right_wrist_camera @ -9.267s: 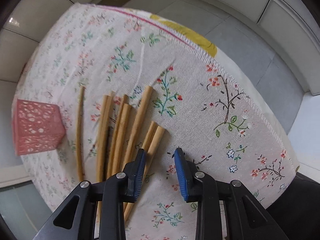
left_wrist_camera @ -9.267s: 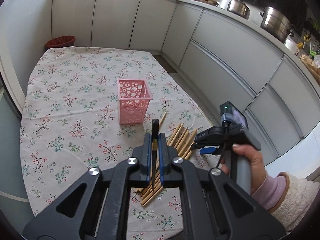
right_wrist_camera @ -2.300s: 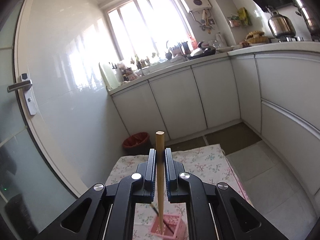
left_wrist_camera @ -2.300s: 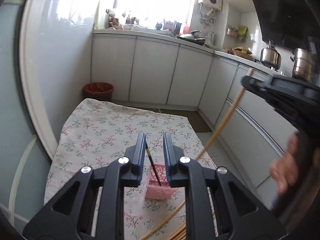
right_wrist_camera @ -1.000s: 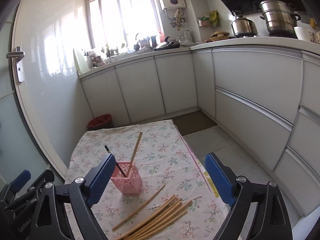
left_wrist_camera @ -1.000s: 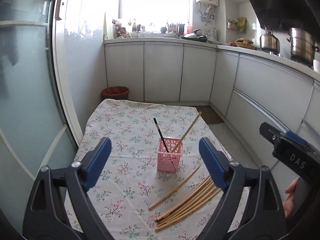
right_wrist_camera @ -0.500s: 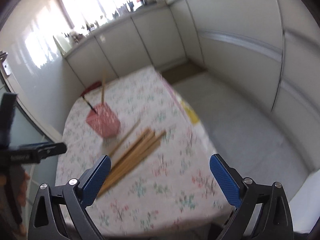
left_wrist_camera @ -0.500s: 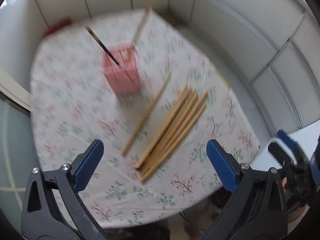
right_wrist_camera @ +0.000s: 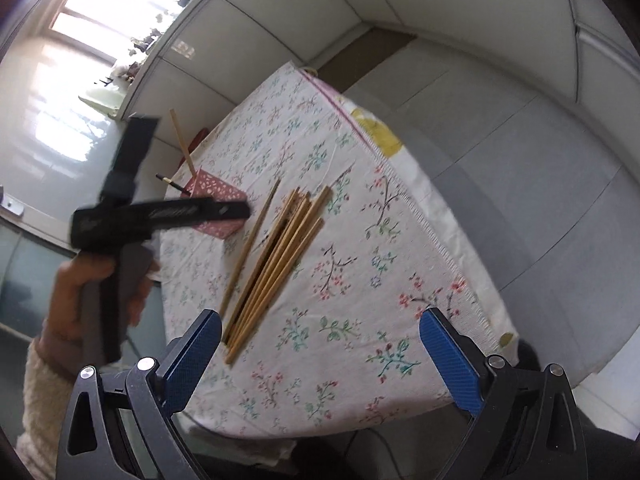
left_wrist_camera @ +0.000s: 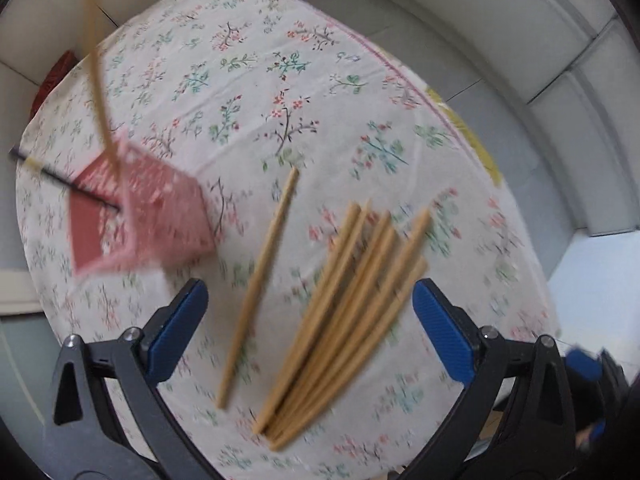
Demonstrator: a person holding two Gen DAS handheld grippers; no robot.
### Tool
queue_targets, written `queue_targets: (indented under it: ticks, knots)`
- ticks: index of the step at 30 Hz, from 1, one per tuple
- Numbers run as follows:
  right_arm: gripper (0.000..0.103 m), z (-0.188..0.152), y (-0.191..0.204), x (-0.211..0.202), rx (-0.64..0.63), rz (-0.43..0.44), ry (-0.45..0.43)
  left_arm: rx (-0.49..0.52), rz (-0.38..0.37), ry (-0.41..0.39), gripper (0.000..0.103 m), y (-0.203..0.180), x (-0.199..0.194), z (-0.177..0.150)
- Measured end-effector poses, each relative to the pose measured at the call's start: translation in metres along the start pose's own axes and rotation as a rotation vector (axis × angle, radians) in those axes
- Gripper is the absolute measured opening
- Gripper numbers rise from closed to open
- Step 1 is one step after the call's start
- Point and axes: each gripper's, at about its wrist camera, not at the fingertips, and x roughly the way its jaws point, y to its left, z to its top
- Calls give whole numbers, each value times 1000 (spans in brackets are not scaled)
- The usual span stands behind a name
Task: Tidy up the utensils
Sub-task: 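Lower the left tool to the bundle and grasp another chopstick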
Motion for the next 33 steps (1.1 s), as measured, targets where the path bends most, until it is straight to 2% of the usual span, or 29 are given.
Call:
queue_targets:
  ticks: [3, 5, 8, 15, 17, 20, 22, 25, 28, 33]
  knots:
    - [100, 0, 1, 4, 3, 7, 23, -20, -5, 55, 85, 7, 21, 23]
    - [100, 2, -1, 6, 16, 22, 31, -30, -9, 88, 70, 10, 34, 33]
    - [100, 6, -3, 7, 32, 32, 35, -33, -2, 122, 66, 13, 49, 44]
    - [100, 7, -5, 12, 50, 36, 50, -31, -24, 113, 51, 19, 61, 53]
    - [100, 7, -5, 13, 55, 38, 57, -15, -61, 111, 31, 14, 60, 54]
    - [100, 8, -4, 15, 46, 21, 57, -9, -82, 120, 12, 6, 58, 55]
    - [100, 8, -2, 15, 41, 14, 55, -4, -65, 111, 11, -3, 57, 53]
    - [100, 8, -2, 15, 37, -6, 46, -12, -52, 56, 9, -7, 51, 39]
    - [100, 8, -3, 15, 40, -29, 39, -27, -31, -27, 9, -5, 38, 10]
    - [100, 10, 3, 24, 21, -100, 30, -142, -62, -181, 8, 22, -7, -59]
